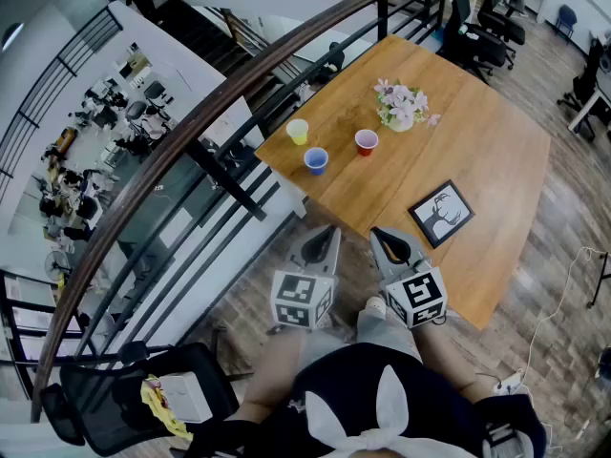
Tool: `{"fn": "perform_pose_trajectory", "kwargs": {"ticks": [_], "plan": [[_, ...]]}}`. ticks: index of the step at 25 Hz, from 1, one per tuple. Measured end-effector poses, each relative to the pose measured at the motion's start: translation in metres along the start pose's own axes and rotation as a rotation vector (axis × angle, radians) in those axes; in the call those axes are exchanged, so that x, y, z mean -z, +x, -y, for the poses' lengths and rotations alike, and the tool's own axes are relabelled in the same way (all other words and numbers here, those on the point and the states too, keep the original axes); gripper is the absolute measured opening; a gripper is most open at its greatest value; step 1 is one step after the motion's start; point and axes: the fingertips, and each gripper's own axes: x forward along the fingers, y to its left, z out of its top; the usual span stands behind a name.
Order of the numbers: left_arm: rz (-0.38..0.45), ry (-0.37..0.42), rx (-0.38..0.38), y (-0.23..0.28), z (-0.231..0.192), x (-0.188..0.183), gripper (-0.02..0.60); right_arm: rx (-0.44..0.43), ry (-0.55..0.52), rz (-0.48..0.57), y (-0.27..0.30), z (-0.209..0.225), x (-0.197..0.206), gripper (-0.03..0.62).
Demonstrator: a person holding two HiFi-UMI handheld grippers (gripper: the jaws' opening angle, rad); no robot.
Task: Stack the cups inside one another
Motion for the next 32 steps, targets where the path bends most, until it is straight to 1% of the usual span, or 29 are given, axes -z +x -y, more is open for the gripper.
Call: {"fn": "perform_pose_trajectory", "kwargs": {"ticks": [5,10,14,20,23,28,32], "plan": [[0.001,0.002,-0.017,0.002,-0.002,-0.004,0.02,-0.01,-0.003,0.027,0.004,0.005,-0.009,-0.002],[-0.001,-0.003,-0.043,0.014,-0.003,-0.002,0.02,0.0,-0.027,0.015,0.008,0.02,-0.005,-0.002],[0.001,-0.01,-0.062,0.026,0.003,-0.002,0.02,0.003,-0.014,0.005,0.008,0.038,-0.002,-0.002],[0.011,-0.027,-0.107,0.039,0.012,0.003,0.02,-0.035,-0.023,-0.005,0.01,0.058,0.006,-0.002],[0.008,-0.052,-0.135,0.042,0.01,0.011,0.02,-0.045,-0.034,-0.02,0.014,0.064,0.01,-0.002],[-0.04,-0.059,-0.131,0.055,0.003,0.022,0.02,-0.043,-0.035,-0.036,0.027,0.074,0.014,-0.002],[-0.052,-0.044,-0.127,0.069,-0.019,0.015,0.02,-0.057,-0.029,-0.106,0.054,0.079,0.021,-0.001]]}}
